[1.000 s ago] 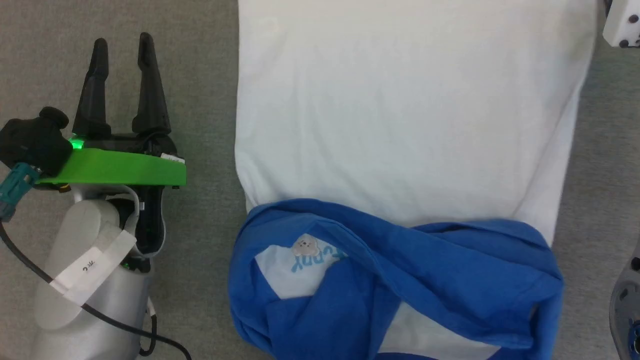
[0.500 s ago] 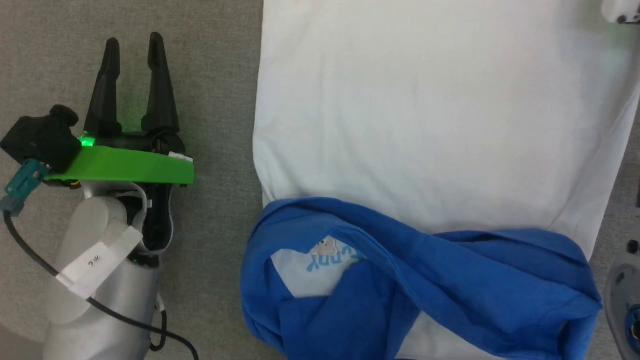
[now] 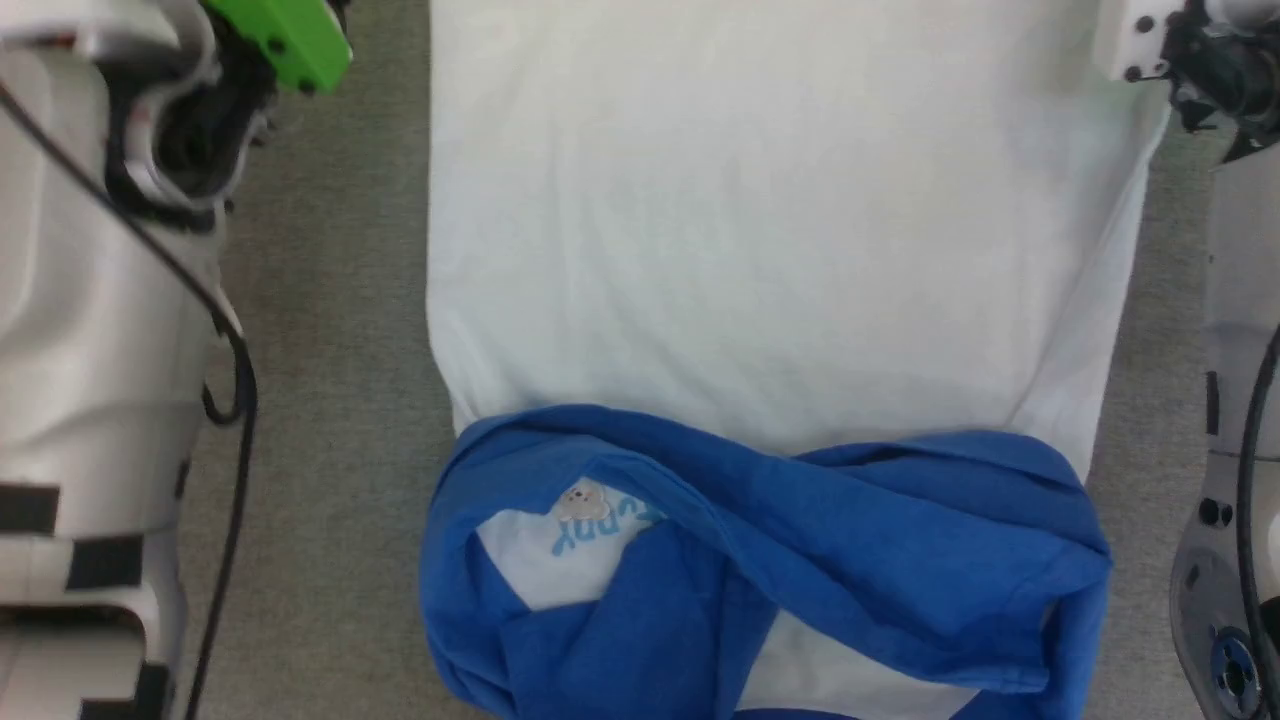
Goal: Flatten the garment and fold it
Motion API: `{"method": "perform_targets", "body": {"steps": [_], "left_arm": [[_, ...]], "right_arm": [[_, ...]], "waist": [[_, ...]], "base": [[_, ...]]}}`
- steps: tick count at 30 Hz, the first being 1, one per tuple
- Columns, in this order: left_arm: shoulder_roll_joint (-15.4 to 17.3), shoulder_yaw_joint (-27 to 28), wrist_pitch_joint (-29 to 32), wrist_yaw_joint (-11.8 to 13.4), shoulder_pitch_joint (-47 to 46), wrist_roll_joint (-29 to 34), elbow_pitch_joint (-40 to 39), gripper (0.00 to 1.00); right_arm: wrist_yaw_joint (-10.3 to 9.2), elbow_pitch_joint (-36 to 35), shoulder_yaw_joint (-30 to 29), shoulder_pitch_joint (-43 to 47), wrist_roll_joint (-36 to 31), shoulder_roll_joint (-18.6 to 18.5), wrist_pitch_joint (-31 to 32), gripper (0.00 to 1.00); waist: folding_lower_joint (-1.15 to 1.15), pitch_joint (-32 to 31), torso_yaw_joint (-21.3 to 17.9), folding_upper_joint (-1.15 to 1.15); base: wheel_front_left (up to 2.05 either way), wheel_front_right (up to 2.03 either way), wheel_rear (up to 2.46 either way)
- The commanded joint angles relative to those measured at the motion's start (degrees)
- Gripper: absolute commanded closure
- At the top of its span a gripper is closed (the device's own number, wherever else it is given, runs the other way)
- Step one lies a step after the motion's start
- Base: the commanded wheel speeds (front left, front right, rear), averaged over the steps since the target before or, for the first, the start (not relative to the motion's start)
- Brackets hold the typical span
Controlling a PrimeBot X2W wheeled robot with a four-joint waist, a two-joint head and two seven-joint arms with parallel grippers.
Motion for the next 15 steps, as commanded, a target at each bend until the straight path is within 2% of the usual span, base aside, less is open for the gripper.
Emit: {"method": "perform_targets", "body": {"steps": [1,6,10,15], "left_arm": [[0.73,-0.97,4.58,0.64,-2.83,-0.86,1.80,0.00],[3.00,-4.40,19.13,3.34,-8.90,-0.51,6.69,0.00],[4.08,-5.71,22.67,4.31,-9.84,0.35,7.90,0.00],[4.89,-6.95,24.99,4.36,-8.27,0.51,9.39,0.00]], "right_arm": [[-0.09,0.22,0.94,-0.23,0.89,0.22,-0.57,1.00],[-0.09,0.05,4.13,-0.97,3.08,0.65,-1.53,1.00],[-0.09,0.04,6.04,-1.07,4.53,0.68,-2.32,1.00],[-0.09,0.22,7.18,-0.92,5.50,0.18,-2.98,1.00]], "waist": [[-0.01,0.80,-2.10,0.00],[-0.01,2.50,-4.71,0.00],[-0.01,3.74,-5.87,0.00],[-0.01,4.50,-6.38,0.00]], "base": [[0.00,0.00,0.00],[0.00,0.00,0.00],[0.00,0.00,0.00],[0.00,0.00,0.00]]}}
